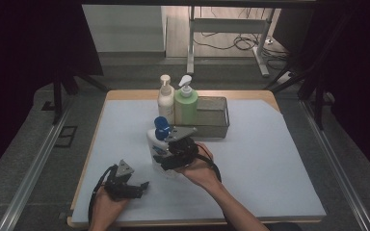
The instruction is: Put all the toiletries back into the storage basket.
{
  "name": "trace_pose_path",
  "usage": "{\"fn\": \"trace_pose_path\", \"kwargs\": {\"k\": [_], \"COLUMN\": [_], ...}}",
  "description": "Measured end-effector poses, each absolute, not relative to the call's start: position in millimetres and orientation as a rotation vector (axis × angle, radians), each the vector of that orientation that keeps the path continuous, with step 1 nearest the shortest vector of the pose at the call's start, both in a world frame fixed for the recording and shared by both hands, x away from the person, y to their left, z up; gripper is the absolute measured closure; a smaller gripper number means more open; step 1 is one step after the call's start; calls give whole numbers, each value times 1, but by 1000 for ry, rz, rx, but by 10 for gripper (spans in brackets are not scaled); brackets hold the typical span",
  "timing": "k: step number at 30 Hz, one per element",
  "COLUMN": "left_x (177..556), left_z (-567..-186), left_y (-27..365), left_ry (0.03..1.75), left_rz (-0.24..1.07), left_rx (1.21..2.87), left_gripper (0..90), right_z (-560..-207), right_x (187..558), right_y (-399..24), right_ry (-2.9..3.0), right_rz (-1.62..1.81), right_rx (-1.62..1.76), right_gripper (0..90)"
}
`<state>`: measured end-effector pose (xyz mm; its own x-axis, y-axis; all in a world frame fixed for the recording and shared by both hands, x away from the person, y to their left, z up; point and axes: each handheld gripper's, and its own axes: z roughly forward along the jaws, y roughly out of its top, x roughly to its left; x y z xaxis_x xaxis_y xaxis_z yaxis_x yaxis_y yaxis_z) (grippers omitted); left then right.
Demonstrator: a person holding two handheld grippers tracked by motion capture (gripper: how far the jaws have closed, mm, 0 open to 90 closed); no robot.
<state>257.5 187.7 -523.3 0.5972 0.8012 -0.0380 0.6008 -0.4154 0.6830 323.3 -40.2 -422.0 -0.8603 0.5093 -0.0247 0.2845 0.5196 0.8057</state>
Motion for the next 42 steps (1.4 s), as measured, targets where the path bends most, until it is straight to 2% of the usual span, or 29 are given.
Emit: {"fn": "trace_pose_path", "kwargs": {"k": [6,11,28,42], "left_x": [258,258,258,258], "left_z": [-523,-523,-523,-523], "left_y": [188,188,188,188], "left_ry": [1103,1103,1103,1103], "left_rz": [389,389,388,388], "left_rx": [2158,2157,2158,2158], "left_gripper": [127,128,127,128], "right_z": [-423,-422,-421,-400], "right_x": [325,323,319,316], "right_y": [-40,-40,-45,-68], "right_ry": [2490,2502,2476,2449], "right_rz": [1265,1286,1302,1305], "right_rx": [669,657,702,737], "right_gripper": [284,377,403,404]}}
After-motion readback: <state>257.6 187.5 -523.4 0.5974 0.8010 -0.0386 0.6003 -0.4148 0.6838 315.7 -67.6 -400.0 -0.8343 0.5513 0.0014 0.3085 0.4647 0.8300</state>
